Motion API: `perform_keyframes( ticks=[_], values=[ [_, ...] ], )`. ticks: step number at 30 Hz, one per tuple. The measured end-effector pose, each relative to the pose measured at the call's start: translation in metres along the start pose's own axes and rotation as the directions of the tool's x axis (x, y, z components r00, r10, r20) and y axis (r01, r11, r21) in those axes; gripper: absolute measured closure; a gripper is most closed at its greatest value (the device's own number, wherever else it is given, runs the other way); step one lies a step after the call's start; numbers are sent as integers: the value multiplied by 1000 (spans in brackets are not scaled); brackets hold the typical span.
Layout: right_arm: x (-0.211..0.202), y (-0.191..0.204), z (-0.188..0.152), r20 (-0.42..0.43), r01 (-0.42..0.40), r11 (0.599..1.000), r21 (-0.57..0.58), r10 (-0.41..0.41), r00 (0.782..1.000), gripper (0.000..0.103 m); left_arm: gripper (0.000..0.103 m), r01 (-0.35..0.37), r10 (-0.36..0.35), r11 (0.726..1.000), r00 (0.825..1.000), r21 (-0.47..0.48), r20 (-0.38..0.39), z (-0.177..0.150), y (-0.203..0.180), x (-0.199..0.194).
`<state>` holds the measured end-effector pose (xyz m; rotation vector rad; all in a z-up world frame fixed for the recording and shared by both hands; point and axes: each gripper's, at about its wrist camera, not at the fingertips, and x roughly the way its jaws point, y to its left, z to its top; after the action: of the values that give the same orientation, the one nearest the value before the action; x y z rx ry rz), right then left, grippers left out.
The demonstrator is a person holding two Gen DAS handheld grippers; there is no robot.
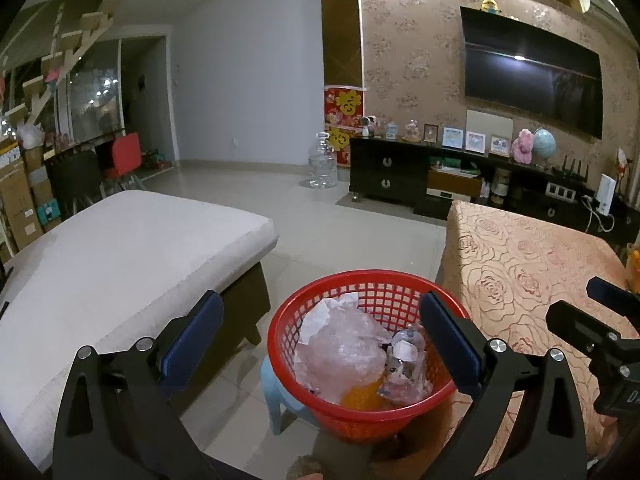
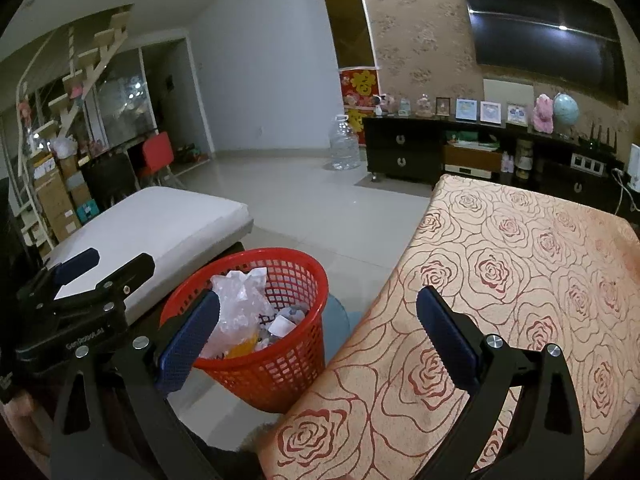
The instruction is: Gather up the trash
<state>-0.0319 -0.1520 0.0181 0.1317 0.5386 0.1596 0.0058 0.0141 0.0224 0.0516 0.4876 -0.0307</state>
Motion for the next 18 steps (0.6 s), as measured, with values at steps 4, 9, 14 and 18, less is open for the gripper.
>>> perform_keyframes(
  ticks=[4, 9, 14, 18],
  values=[
    [-2, 0, -1, 1, 3, 1000, -5, -3, 1000, 7, 8, 7, -7, 1000, 1000, 16, 0, -1, -8, -2],
    [-4, -2, -3, -1, 7, 1000, -11, -7, 1000, 7, 8, 10, -10, 1000, 1000, 29, 2, -1, -15, -4],
    [-5, -4, -3, 2, 8, 1000, -13, -8, 1000, 7, 8, 9, -9, 1000, 1000, 30, 2, -1, -16, -4],
    [-5, -4, -3, 1, 8, 1000, -13, -8, 1000, 7, 8, 9, -9, 999, 1000, 34, 1, -1, -17, -4]
  ],
)
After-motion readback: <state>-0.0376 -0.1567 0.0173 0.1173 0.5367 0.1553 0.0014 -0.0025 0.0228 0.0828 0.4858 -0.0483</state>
